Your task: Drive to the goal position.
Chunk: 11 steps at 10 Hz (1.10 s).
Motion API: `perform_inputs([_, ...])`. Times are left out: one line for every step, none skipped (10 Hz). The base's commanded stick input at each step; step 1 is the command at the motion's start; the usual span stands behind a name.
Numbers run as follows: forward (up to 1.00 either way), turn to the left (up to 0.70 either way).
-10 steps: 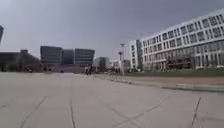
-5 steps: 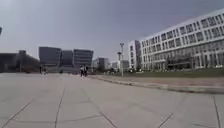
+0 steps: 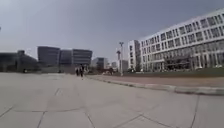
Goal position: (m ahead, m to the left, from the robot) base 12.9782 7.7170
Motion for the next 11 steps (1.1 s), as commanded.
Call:
perform_inputs([0.85,0.0])
perform_inputs([0.85,0.0])
perform_inputs([0.85,0.0])
perform_inputs([0.85,0.0])
perform_inputs([0.85,0.0])
perform_inputs([0.85,0.0])
perform_inputs([0.85,0.0])
perform_inputs([0.85,0.0])
perform_inputs([0.85,0.0])
perform_inputs([0.85,0.14])
perform_inputs([0.85,0.28])
